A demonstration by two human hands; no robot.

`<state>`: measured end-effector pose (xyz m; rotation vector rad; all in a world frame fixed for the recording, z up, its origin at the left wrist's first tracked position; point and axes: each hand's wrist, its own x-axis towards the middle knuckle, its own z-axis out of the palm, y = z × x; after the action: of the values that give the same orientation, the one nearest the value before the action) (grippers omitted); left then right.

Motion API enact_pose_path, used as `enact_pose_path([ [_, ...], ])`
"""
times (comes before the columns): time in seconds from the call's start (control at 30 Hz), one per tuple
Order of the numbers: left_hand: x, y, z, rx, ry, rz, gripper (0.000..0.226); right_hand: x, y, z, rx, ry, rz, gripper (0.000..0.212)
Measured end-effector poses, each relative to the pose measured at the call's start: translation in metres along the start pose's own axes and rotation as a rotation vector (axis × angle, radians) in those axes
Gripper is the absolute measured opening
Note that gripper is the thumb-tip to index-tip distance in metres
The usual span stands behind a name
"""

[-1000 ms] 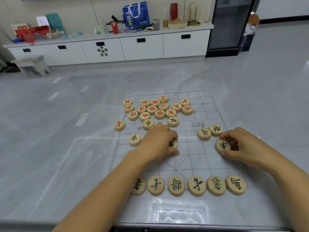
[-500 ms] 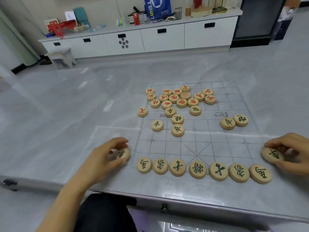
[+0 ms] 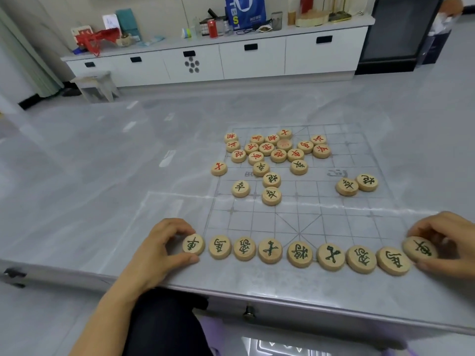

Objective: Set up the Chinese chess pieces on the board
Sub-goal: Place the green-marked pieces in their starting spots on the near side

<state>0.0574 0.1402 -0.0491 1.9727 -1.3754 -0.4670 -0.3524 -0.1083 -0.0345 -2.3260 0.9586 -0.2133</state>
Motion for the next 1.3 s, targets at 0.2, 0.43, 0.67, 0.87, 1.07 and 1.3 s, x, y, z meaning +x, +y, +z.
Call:
enact_pose_path([
  [0.2,0.003,-0.002,0.002,-0.020,0.013,0.000,0.046,-0.001,-0.003,0.001,-0.011,0.003,-0.070,0.051],
  [0.43,0.003,-0.002,0.003,-0.005,0.000,0.013,0.048,-0.004,-0.003,-0.001,0.015,-0.063,0.047,0.070],
  [0.67,0.000,0.000,0.000,-0.036,-0.045,0.011,0.055,-0.009,-0.015,-0.002,0.018,-0.136,0.175,0.036],
  [0.87,0.001,-0.002,0.000,-0.055,-0.043,0.010,0.054,-0.009,-0.021,-0.003,-0.035,-0.147,0.291,0.056],
  [1.07,0.002,-0.003,0.001,-0.074,-0.033,0.001,0.052,-0.014,-0.025,-0.006,-0.061,-0.216,0.233,0.039],
  [1.3,0.002,-0.003,0.002,-0.091,-0.023,-0.001,0.052,-0.012,-0.029,-0.003,-0.078,-0.159,0.282,0.040],
])
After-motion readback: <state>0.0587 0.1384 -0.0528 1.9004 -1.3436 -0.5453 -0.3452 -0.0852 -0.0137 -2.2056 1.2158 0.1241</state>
